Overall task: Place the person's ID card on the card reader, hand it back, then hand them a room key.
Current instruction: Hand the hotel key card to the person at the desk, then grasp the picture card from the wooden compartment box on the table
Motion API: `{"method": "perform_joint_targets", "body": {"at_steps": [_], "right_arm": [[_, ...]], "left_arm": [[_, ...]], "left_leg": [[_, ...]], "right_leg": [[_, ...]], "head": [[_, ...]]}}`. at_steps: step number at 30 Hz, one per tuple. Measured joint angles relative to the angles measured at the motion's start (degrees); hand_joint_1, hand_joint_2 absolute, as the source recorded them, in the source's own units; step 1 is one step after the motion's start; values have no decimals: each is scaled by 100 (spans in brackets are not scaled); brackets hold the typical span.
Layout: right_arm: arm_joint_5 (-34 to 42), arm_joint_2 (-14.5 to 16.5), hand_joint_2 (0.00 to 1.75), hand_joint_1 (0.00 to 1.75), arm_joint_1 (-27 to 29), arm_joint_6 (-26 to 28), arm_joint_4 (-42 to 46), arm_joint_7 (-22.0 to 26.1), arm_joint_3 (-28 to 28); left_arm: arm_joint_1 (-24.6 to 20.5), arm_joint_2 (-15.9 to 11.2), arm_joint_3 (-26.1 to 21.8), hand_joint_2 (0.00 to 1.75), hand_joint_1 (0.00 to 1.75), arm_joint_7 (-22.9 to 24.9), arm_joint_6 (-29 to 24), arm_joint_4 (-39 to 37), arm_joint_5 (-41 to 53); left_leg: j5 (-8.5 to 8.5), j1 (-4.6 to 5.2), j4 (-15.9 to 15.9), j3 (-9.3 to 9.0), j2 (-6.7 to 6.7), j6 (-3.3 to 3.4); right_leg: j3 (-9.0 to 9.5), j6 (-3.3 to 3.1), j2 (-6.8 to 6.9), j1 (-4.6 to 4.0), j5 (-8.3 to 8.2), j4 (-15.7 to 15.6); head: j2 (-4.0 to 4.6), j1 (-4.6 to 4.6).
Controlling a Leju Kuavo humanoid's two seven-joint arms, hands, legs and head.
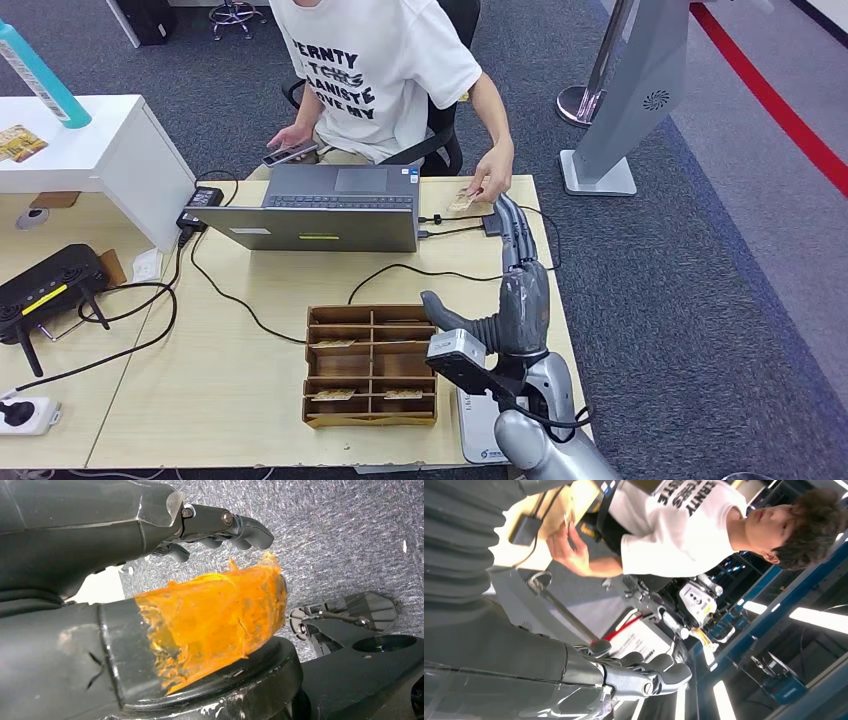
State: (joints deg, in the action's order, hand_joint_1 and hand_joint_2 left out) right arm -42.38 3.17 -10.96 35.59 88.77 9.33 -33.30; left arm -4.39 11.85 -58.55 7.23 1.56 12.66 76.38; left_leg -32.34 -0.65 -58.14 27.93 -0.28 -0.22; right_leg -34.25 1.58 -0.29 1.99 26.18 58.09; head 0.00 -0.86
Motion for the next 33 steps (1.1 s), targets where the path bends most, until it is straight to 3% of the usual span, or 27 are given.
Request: {"method": "perform_joint_targets", "body": {"at_steps": [6,18,26,33], "right_arm": [[577,0,0,0,275,-108,176,230,-59],[786,0,0,0,439,-164,287,310,-78],[2972,17,0,0,751,-744,574,715,-39],[4141,-10,0,0,835,-1903,976,1186,-118]], "left_arm": [[1,0,0,0,0,-13,-37,-1,-73],[3,0,0,0,0,-13,-41,-1,-92],[7,2,-13,0,0,-15,-153,0,-198],[8,5,-15,0,0,-68,-162,0,-183]], "left_leg": [[0,0,0,0,0,0],[0,0,0,-1,-1,0],[0,0,1,1,0,0],[0,0,1,0,-1,0]], "right_leg": [[0,0,0,0,0,0],[0,0,-1,0,0,0],[0,0,0,0,0,0],[0,0,0,0,0,0]], "head": [[0,1],[0,1],[0,0],[0,1]]}}
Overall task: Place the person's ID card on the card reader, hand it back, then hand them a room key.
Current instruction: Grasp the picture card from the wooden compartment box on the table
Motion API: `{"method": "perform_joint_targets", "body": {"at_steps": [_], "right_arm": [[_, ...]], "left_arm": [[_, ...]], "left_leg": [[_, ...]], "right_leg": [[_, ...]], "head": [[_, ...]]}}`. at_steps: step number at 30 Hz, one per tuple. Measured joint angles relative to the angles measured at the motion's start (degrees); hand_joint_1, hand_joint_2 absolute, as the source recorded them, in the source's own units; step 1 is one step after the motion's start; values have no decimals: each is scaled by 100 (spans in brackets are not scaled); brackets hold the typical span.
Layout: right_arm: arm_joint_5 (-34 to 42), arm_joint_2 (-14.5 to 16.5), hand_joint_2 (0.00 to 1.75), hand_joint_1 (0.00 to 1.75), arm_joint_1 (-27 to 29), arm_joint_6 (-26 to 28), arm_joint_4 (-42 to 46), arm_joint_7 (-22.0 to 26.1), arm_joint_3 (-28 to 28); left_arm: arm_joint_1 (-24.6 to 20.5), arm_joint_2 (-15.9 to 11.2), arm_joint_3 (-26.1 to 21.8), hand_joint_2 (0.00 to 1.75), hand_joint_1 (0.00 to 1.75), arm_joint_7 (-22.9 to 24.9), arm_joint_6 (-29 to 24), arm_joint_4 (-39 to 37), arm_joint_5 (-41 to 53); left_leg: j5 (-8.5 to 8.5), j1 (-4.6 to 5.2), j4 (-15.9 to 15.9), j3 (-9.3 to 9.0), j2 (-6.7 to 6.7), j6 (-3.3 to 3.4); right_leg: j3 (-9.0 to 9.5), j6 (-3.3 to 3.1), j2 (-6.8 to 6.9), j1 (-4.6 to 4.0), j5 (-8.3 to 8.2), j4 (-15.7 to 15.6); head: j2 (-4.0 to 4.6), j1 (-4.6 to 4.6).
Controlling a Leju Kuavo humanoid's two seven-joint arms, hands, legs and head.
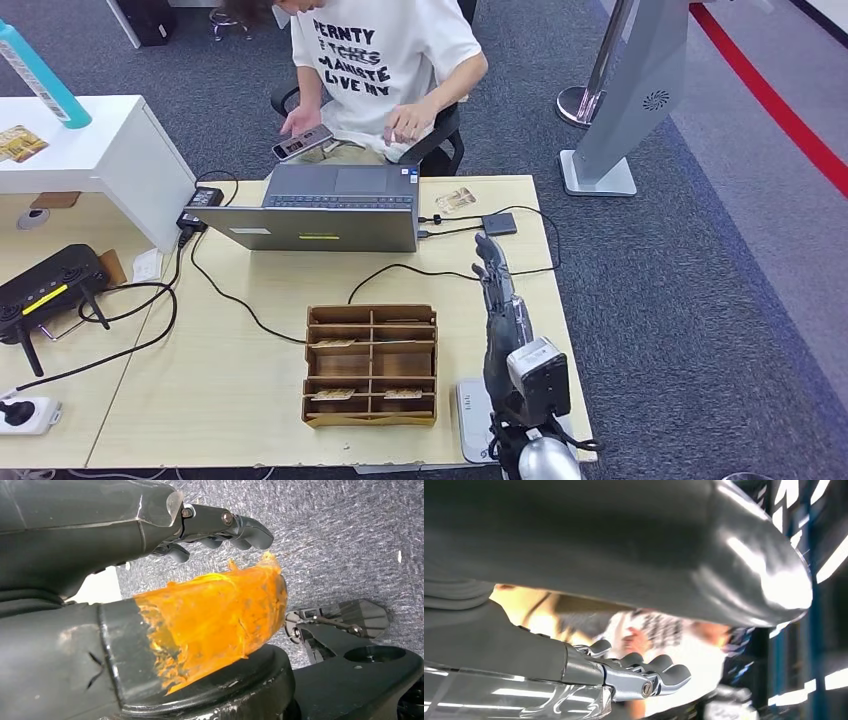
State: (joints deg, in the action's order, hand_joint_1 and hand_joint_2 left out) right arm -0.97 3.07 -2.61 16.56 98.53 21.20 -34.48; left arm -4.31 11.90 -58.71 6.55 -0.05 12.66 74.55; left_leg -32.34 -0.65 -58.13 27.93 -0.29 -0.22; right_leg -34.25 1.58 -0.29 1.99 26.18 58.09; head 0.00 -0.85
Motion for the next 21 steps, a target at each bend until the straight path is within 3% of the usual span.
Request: {"method": "perform_joint_targets", "body": {"at_steps": [2,6,10,21], "right_arm": [[132,-30,0,0,-10,-280,116,102,-28],[121,-112,175,0,-19,-734,206,218,-47],[-408,-187,175,0,-21,-647,214,286,-88],[-2497,-421,175,0,-88,408,101,79,-436]], "left_arm": [[-1,-1,0,0,0,-9,10,0,12],[-2,-1,0,0,0,-43,26,-1,13],[-3,-1,0,0,0,-53,36,0,-3],[-3,-1,-4,0,0,-63,50,0,-4]], "left_leg": [[0,0,0,0,0,0],[0,0,0,0,0,0],[0,0,0,0,0,0],[0,0,0,0,0,0]], "right_leg": [[0,0,0,0,0,0],[0,0,0,0,0,0],[0,0,0,0,0,0],[0,0,0,0,0,0]], "head": [[0,0],[0,-1],[0,-1],[0,0]]}}
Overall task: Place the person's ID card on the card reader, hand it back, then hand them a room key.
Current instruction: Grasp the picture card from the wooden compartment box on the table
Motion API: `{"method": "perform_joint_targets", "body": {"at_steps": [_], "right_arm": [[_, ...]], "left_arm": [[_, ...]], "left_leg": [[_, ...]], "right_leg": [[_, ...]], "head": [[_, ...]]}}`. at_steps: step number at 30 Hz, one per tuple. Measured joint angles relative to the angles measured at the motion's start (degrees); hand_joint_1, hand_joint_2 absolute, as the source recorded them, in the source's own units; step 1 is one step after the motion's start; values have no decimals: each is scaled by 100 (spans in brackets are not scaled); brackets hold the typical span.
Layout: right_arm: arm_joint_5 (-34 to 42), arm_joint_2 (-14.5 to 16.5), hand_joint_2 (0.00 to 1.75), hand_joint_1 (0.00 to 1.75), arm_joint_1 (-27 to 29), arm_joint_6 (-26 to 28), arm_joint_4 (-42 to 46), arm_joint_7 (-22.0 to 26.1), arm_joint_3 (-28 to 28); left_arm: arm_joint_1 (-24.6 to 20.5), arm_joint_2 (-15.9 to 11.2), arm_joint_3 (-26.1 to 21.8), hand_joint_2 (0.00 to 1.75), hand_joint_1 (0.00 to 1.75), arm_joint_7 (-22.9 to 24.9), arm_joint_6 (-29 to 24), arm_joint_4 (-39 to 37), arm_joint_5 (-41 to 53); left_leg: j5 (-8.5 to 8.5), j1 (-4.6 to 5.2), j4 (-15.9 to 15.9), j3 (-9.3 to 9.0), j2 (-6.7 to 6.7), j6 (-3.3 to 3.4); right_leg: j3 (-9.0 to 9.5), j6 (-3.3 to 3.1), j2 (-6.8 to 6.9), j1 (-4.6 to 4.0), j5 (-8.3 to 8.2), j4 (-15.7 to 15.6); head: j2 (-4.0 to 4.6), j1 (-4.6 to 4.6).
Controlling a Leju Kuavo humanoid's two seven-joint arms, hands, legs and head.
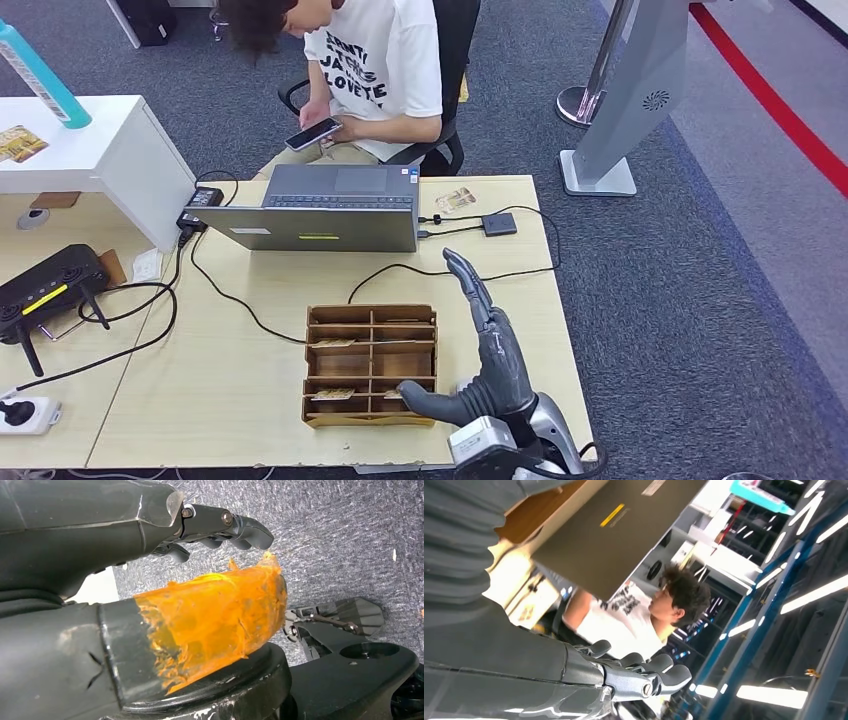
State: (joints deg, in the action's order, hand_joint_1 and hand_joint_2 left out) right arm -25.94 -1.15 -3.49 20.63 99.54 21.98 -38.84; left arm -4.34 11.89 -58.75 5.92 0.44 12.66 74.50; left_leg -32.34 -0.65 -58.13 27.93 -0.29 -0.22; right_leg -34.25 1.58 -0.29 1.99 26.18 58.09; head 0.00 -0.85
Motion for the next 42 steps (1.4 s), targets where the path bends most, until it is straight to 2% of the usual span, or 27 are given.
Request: {"method": "perform_joint_targets", "body": {"at_steps": [2,3,4,5,7,8,9,11,17,18,21,22,24,26,31,35,39,42], "right_arm": [[-298,-27,175,0,-50,108,-55,-92,-78],[-412,-38,175,5,-76,150,-85,-143,-114],[-518,-46,175,20,-102,195,-119,-200,-147],[-613,-54,175,45,-127,240,-158,-258,-179],[-772,-65,175,114,-172,333,-244,-369,-237],[-831,-70,175,139,-193,374,-287,-417,-262],[-883,-76,175,156,-215,410,-330,-462,-286],[-986,-90,175,166,-257,464,-415,-543,-328],[-1388,-116,175,153,-373,637,-632,-792,-398],[-1483,-119,175,143,-387,678,-659,-846,-408],[-1722,-122,175,74,-428,763,-743,-995,-421],[-1788,-123,175,55,-442,778,-776,-1041,-426],[-1897,-125,175,45,-467,800,-842,-1115,-443],[-1983,-127,175,47,-489,815,-903,-1180,-461],[-2243,-135,175,73,-541,846,-1051,-1343,-497],[-2409,-135,175,79,-571,851,-1158,-1441,-519],[-2492,-134,175,100,-608,850,-1256,-1510,-564],[-2524,-134,175,97,-642,849,-1327,-1540,-599]], "left_arm": [[0,0,0,0,0,0,7,0,5],[0,0,0,0,0,0,8,0,7],[1,0,0,0,0,0,9,0,8],[1,0,0,0,0,0,9,0,8],[1,0,0,0,0,0,10,0,10],[1,0,0,0,0,0,10,0,12],[1,0,0,0,0,0,11,0,14],[1,0,0,0,0,0,14,0,17],[1,0,0,0,0,5,28,0,25],[2,0,0,0,0,7,31,0,26],[2,0,0,0,0,13,51,0,36],[2,0,0,0,0,15,58,0,39],[2,0,0,0,0,15,62,0,42],[3,0,0,0,0,15,64,0,42],[3,0,0,0,0,23,69,0,52],[2,0,0,0,0,49,73,0,57],[2,0,0,0,0,50,75,0,57],[2,0,0,0,0,50,77,0,59]], "left_leg": [[0,0,0,0,0,0],[0,0,0,0,0,0],[0,0,0,0,0,0],[0,0,0,0,0,0],[0,0,0,0,0,0],[0,0,0,0,0,0],[0,0,0,0,0,0],[0,0,0,0,0,0],[0,0,0,0,0,0],[0,0,0,0,0,0],[0,0,0,0,0,0],[0,0,0,0,0,0],[0,0,0,0,0,0],[0,0,0,0,0,0],[0,0,0,0,0,0],[0,0,0,0,1,0],[0,0,0,1,0,0],[0,0,0,0,0,0]], "right_leg": [[0,0,0,0,0,0],[0,0,0,0,0,0],[0,0,0,0,0,0],[0,0,0,0,0,0],[0,0,0,0,0,0],[0,0,0,0,0,0],[0,0,0,0,0,0],[0,0,0,0,0,0],[0,0,0,0,0,0],[0,0,0,0,0,0],[0,0,0,0,0,0],[0,0,0,0,0,0],[0,0,0,0,0,0],[0,0,0,0,0,0],[0,0,0,0,0,0],[0,0,0,0,0,0],[0,0,0,0,0,0],[0,0,0,0,0,0]], "head": [[0,0],[0,0],[0,0],[0,0],[0,-1],[0,-1],[0,-1],[0,-1],[0,-1],[0,-1],[0,0],[0,-1],[0,-1],[0,0],[0,-2],[0,-1],[0,-1],[0,-1]]}}
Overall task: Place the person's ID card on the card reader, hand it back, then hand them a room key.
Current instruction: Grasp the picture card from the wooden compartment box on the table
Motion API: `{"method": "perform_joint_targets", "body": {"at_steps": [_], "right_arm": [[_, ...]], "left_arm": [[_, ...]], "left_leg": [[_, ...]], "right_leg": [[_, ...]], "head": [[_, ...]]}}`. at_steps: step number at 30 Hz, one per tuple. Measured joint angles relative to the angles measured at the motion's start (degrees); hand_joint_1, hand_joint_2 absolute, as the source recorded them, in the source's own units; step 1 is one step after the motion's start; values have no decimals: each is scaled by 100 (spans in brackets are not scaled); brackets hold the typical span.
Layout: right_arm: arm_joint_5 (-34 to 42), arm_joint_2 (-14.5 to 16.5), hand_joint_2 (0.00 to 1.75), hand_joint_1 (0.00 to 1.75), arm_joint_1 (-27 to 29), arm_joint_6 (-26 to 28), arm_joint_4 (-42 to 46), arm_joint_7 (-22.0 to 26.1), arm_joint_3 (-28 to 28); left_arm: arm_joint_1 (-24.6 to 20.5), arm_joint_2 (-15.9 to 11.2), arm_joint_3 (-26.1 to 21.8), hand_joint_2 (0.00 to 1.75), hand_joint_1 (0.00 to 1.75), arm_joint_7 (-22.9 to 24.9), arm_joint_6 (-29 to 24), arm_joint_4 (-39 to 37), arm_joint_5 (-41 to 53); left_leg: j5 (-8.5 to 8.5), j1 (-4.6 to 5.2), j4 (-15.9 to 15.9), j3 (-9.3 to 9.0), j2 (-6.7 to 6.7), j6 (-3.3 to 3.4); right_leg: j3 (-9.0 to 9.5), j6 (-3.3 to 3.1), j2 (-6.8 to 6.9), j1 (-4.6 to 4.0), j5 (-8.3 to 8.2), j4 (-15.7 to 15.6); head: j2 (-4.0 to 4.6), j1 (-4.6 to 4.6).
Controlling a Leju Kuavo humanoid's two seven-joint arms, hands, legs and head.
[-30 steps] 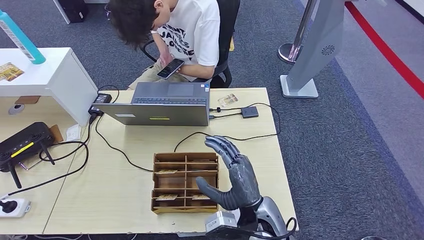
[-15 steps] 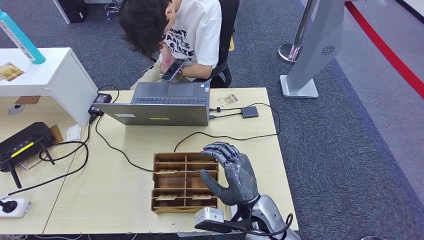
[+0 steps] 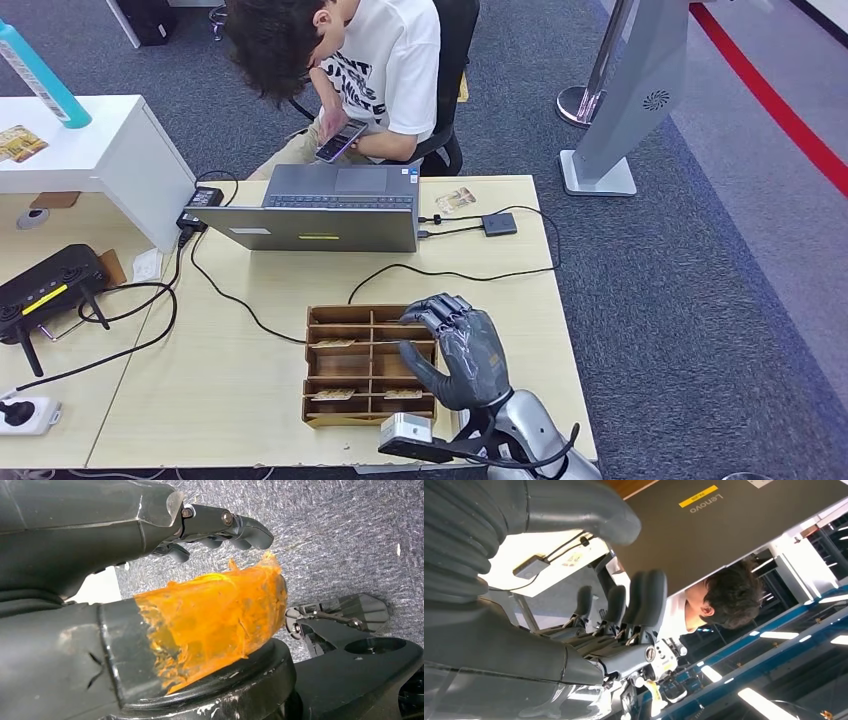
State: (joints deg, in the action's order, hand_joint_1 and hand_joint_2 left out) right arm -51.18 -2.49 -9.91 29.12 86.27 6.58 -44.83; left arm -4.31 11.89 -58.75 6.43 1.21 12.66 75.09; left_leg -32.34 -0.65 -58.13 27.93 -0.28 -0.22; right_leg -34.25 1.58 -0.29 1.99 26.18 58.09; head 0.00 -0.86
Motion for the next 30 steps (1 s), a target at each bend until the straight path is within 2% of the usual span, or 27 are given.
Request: {"method": "perform_joint_targets", "body": {"at_steps": [5,10,16,30], "right_arm": [[-94,0,175,93,-62,2,-163,-126,-24],[-217,22,175,69,-135,28,-377,-214,-28],[-271,86,175,79,-226,28,-595,-267,-40],[-346,242,175,64,-409,9,-1052,-346,-42]], "left_arm": [[0,0,0,0,0,3,14,0,18],[0,0,0,0,0,6,26,0,38],[-1,0,0,0,0,8,30,0,61],[-1,0,0,0,0,8,34,0,84]], "left_leg": [[0,0,0,0,0,0],[0,0,0,0,0,0],[0,0,0,0,0,0],[0,0,0,0,0,0]], "right_leg": [[0,0,0,0,0,0],[0,0,0,0,0,0],[0,0,0,0,0,0],[0,0,0,0,0,0]], "head": [[0,0],[0,-1],[0,-1],[0,-1]]}}
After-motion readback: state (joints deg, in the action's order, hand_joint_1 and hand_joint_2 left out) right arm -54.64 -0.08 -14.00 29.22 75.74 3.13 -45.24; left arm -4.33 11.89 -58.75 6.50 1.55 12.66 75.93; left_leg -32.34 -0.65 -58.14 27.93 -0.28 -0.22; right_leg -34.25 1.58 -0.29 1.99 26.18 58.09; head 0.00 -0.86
